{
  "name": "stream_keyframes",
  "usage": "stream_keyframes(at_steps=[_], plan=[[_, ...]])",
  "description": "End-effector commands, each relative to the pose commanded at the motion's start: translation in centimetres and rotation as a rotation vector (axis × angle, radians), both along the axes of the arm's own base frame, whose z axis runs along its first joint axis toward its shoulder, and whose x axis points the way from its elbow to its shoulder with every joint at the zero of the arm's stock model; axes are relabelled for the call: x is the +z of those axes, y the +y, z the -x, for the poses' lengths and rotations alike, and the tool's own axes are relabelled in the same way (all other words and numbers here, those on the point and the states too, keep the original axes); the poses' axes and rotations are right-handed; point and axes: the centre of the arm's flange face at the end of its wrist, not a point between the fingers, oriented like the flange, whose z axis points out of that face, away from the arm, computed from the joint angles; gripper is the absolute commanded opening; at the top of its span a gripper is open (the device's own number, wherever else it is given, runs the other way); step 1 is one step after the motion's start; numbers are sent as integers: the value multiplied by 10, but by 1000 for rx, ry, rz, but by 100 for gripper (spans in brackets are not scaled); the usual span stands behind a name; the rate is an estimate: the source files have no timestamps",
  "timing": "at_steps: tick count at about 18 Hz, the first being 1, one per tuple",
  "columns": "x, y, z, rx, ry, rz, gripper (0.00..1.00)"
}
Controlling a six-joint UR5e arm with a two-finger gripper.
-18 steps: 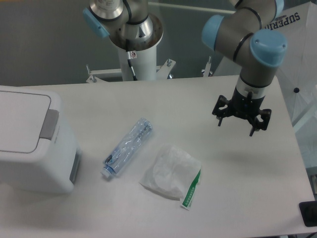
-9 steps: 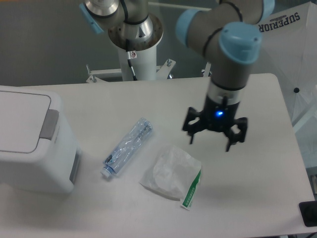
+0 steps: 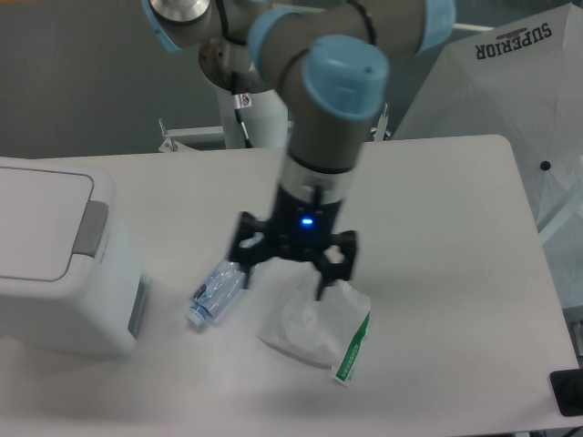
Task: Open the trash can
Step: 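Position the gripper above the lid edge of the trash can, then press the gripper against the lid edge to flip the lid open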
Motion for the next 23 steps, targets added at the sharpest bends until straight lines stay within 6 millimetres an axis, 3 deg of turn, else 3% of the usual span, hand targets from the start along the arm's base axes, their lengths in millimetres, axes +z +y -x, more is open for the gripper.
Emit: stream_keyframes(at_steps=[2,8,14,19,23], plan=[[12,2,-24,-25,2,-17,100],[30,-4,-61,-48,-33,-4,100],[18,-15,-74,-55,-51,20,100],[4,-7,-83,-73,-59,37,100],[5,-3,-96,-95,-58,37,100]])
